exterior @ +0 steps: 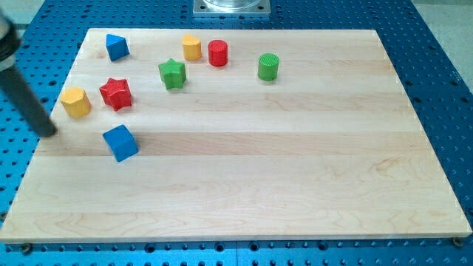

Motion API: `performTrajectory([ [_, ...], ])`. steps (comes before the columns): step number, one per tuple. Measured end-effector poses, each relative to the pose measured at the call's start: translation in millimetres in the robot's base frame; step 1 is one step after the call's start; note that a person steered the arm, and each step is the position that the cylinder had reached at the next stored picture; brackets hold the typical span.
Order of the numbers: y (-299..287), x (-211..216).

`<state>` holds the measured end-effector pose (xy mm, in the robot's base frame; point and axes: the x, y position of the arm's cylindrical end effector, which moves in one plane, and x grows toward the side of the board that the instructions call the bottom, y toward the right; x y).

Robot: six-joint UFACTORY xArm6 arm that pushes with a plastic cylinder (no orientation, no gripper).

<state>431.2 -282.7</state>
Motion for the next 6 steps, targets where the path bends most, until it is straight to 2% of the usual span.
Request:
performTrajectory([
  [1, -20, -54],
  [2, -22, -65],
  [3, 43, -67],
  [5, 59, -87],
  [6, 71, -52],
])
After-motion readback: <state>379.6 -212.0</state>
